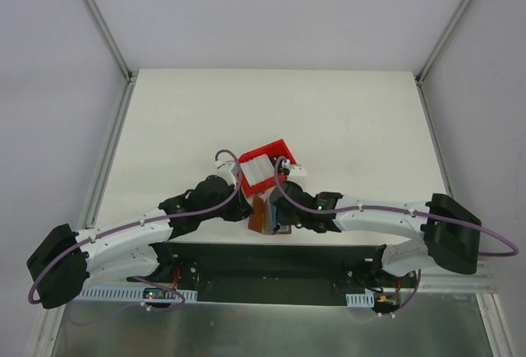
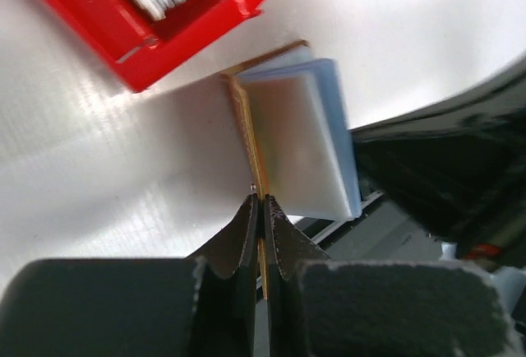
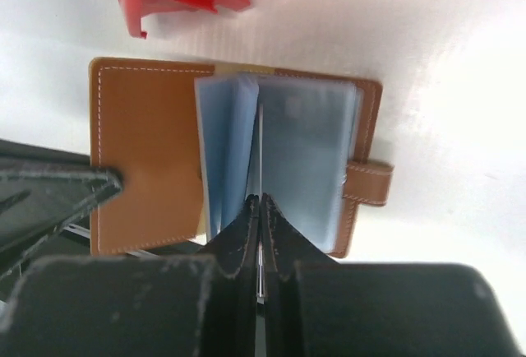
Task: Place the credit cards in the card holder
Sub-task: Turn over the card slot in the card holder.
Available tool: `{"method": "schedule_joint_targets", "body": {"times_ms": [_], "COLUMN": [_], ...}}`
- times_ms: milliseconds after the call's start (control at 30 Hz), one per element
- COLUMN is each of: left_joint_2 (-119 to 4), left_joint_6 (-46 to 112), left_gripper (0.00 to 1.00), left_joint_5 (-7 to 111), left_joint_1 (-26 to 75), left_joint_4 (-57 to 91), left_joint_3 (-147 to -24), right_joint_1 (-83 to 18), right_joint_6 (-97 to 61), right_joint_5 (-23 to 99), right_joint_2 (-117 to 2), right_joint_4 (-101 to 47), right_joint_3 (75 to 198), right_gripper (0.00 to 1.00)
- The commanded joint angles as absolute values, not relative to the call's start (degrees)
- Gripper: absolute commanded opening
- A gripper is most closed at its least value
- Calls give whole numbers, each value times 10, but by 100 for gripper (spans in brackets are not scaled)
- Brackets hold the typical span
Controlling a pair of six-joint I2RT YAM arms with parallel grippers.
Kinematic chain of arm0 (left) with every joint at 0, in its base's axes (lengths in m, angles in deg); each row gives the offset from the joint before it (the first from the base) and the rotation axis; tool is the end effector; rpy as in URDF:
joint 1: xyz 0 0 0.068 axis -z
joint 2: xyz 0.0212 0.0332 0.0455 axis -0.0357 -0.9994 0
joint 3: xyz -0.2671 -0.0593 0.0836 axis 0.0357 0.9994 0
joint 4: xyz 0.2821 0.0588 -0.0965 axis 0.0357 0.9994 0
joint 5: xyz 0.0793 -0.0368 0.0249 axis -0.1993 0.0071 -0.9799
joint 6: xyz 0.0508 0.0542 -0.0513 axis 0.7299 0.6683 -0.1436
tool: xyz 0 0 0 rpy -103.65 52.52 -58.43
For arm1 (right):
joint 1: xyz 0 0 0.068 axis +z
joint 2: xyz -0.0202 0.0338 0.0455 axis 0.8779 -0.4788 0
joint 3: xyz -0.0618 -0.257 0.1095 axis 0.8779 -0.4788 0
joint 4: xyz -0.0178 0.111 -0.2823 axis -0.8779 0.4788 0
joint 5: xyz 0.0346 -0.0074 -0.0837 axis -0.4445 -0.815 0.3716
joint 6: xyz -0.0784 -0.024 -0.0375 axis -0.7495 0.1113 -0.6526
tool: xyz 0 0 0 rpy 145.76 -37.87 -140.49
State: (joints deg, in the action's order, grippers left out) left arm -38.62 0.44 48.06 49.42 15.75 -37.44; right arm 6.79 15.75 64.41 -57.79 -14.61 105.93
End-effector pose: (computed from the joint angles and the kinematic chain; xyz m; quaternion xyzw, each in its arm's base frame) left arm 0.1692 -0.2217 0.1683 0.0721 0.8557 -0.4001 0.3202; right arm 0.1525 0.3101 0.1522 -0.1648 0.9109 0.1897 0.3271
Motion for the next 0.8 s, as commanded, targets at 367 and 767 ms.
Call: {"method": "schedule_joint_targets", "body": {"times_ms": [367,767], "left_joint_2": [-349,-364], "left_joint_6": [-56,-91], "left_gripper": [0,0], "left_joint_5": [368,351], "left_joint_1": [501,501], "left_joint_4": [213,211], "left_joint_3": [-298,-286], "right_joint_1": [51,48], "right_joint_6": [136,157], "right_joint_5": [684,638], "right_joint_2": [-394,-430], "right_joint_4": [-131,-260], "right_joint_3": [1016,975], "right_gripper": [0,0]}}
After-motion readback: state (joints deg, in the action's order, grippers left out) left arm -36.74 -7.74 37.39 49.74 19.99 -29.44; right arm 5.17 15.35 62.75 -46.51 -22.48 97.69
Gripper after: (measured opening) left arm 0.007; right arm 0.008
